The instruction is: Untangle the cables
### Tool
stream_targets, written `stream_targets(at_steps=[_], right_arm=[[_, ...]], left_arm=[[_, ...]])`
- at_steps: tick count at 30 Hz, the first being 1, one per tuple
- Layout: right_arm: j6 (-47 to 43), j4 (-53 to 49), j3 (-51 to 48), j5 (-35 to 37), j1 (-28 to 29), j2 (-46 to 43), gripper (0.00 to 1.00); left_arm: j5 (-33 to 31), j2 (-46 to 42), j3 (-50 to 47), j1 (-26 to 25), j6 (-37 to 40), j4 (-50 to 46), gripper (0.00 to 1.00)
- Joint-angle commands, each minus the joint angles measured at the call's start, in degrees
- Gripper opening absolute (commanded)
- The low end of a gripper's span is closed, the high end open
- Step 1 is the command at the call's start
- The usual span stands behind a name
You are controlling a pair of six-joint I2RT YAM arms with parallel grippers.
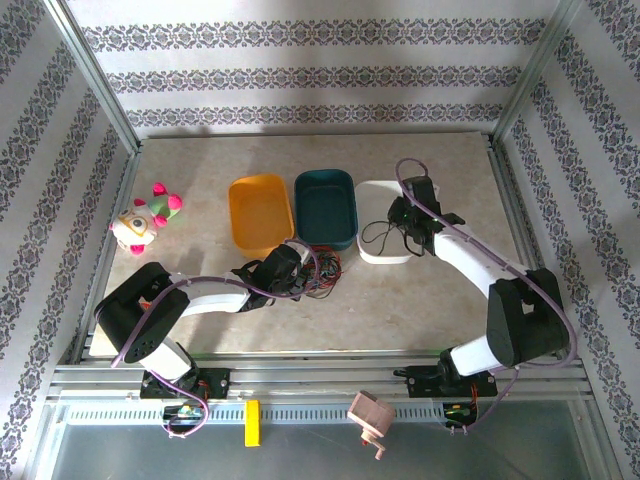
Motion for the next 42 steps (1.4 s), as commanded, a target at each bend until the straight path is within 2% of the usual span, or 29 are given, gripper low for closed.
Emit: stream_targets(at_steps=[1, 4, 8, 14, 21, 24, 27, 30, 34, 39, 42], right_arm=[[3.2, -3.9, -0.2, 1.4, 0.2, 1.0, 0.45], [3.1, -5.5, -0.7, 3.5, 0.5, 0.4, 0.58], [1.6, -7.8, -1.2, 6.2, 0.5, -1.4, 0.64], [-2.1, -10.0, -0.4, 8.7, 0.1, -3.1, 0.65], [-7.4, -8.8, 3.7, 4.1, -1.3, -3.6, 0.65], [-10.9, -8.7, 4.8, 1.9, 1.5, -4.3, 0.64], [-14.3, -8.8, 4.9, 1.5, 7.0, -5.7, 0.64], [-15.1, -7.2, 3.2, -1.7, 12.7, -6.8, 0.63], [-13.4, -3.3, -0.2, -12.5, 19.1, -5.6, 0.61], [-13.0, -2.1, -1.4, -24.7, 22.6, -0.4, 0.52], [-12.5, -2.1, -1.9, -27.1, 23.1, 2.3, 0.48]], left_arm=[[-1.6, -0.6, 0.1, -1.0, -0.5, -5.6, 0.00], [-2.1, -1.4, -0.1, -1.0, -0.8, -5.7, 0.00], [-2.5, -2.2, -0.5, -1.0, -0.9, -5.6, 0.00], [-2.9, -2.9, -1.0, -1.1, -0.9, -5.5, 0.00], [-2.1, -1.3, 1.2, -1.1, -0.6, -5.9, 0.00], [-1.3, -1.8, 1.1, -1.1, -0.1, -5.2, 0.00], [-0.1, -2.1, 0.6, -1.0, -0.1, -4.2, 0.00], [-0.3, -1.8, 0.7, -1.0, -0.2, -4.2, 0.00], [-0.4, -0.7, 1.3, -1.1, 0.3, -4.2, 0.00], [-0.4, 1.0, 1.8, -1.1, 0.1, -4.4, 0.00], [-0.8, 1.1, 1.9, -1.1, 0.1, -4.4, 0.00]])
